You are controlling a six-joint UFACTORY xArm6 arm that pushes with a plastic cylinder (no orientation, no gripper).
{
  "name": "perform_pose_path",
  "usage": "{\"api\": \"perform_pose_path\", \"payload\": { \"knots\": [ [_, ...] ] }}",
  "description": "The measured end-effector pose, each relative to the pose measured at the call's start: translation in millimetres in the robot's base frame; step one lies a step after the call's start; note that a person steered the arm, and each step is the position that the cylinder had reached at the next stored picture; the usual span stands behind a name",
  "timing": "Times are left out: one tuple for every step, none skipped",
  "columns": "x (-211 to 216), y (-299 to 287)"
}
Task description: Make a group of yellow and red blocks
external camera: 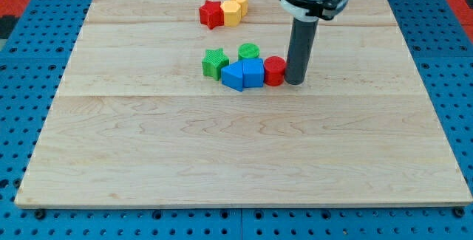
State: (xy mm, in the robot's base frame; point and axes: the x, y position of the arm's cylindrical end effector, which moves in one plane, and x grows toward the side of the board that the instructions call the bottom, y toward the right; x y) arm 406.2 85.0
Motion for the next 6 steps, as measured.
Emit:
{"api": "perform_pose_path", "payload": {
  "knots": [
    [-10,-3],
    [24,-3],
    [29,-24],
    [-10,-31],
    [-48,-31],
    [-83,-34]
  ]
}}
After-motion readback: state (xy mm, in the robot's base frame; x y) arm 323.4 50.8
